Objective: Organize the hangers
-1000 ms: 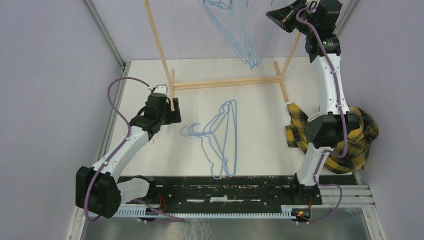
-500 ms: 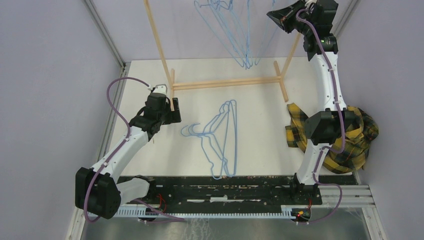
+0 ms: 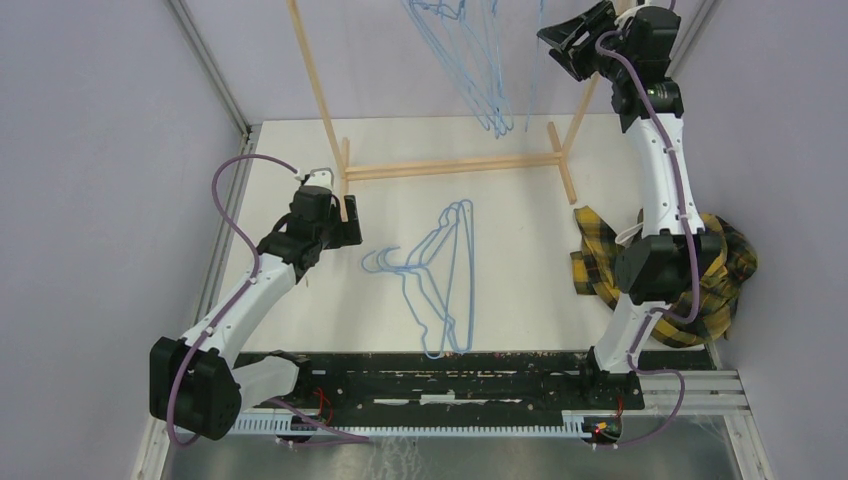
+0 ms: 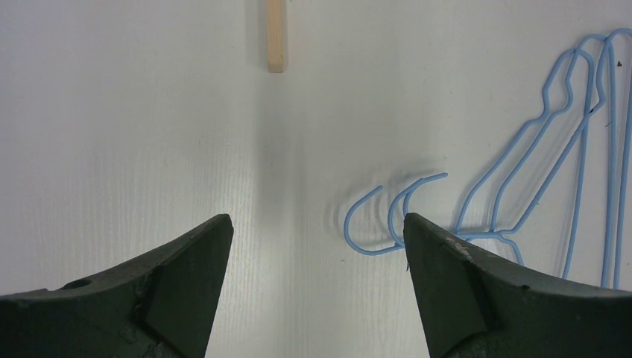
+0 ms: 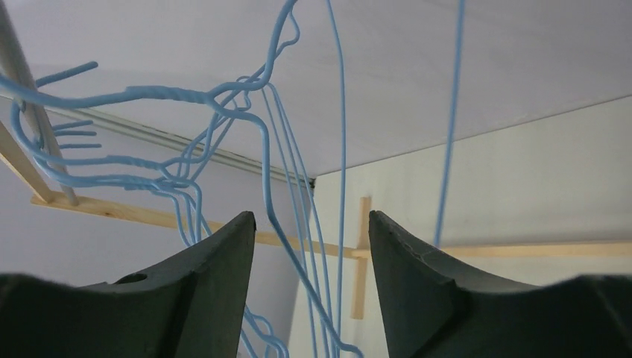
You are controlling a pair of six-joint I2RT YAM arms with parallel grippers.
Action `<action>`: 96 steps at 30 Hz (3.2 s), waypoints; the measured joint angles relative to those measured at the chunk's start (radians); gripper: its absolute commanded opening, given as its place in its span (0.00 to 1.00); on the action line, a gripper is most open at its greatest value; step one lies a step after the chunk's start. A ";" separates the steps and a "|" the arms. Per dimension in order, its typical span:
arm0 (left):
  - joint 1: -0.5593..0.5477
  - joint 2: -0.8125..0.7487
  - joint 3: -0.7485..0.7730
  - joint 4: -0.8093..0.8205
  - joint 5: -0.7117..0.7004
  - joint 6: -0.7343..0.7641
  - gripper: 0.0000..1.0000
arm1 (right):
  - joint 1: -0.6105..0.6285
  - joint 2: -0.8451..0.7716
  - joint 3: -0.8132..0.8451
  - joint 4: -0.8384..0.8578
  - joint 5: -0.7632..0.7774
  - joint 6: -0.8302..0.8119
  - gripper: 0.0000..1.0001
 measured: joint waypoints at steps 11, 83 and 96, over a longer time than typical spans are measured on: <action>0.000 -0.001 0.000 0.000 -0.002 0.000 0.92 | -0.001 -0.336 -0.161 -0.091 0.145 -0.275 0.79; 0.000 -0.029 0.000 0.010 0.064 -0.001 0.91 | 0.442 0.363 0.438 0.448 0.531 -0.813 0.95; 0.000 -0.029 0.000 0.010 0.079 -0.001 0.91 | 0.291 0.234 0.161 0.410 0.576 -0.790 0.95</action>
